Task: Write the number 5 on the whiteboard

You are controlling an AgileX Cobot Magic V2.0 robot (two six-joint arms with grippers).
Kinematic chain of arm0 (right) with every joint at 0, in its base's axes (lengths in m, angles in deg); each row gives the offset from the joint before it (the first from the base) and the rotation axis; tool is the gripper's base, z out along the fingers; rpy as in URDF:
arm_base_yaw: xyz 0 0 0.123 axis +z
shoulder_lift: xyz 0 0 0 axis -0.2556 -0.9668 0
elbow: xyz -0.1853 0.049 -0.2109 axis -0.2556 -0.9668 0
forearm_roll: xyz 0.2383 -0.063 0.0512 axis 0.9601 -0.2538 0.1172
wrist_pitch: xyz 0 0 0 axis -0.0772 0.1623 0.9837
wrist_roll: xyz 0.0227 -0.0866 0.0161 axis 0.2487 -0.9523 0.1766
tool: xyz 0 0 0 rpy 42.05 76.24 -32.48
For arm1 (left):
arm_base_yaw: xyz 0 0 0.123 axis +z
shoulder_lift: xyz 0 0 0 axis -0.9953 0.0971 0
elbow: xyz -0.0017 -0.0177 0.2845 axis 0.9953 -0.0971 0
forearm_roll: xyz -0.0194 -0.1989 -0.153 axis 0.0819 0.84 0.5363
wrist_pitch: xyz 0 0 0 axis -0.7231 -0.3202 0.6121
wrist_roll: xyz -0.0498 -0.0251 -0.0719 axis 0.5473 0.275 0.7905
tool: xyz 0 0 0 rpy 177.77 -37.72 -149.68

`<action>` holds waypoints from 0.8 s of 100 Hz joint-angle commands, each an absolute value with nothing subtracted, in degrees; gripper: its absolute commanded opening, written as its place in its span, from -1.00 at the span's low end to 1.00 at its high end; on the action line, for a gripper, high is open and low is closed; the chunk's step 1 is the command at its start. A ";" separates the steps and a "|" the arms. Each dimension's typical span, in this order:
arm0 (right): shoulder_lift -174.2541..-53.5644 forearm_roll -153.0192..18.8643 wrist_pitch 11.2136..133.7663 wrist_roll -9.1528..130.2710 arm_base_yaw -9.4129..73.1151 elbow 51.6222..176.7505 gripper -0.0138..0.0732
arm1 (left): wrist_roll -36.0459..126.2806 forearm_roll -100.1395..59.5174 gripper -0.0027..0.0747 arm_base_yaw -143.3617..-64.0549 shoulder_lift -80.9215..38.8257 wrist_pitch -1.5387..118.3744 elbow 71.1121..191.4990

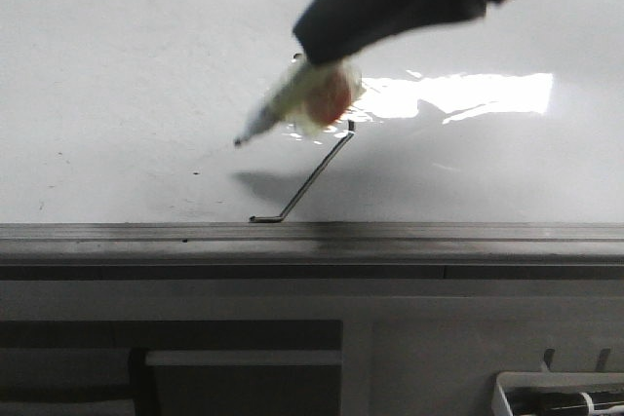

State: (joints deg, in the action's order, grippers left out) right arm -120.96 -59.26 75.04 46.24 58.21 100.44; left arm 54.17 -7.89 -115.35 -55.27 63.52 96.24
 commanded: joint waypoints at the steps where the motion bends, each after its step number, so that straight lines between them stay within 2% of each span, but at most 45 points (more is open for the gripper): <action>1: -118.54 -60.50 69.49 45.90 57.82 103.28 -0.77 | 54.54 -6.64 -0.98 -115.28 -55.08 59.92 97.84; 30: -118.87 -60.54 68.87 45.90 52.28 103.28 -0.77 | 54.54 -6.64 -0.98 -115.17 -55.08 59.92 97.84; 80: -120.13 -60.54 69.93 45.90 52.27 101.93 -0.77 | 54.54 -6.64 -0.98 -115.17 -55.08 59.92 97.84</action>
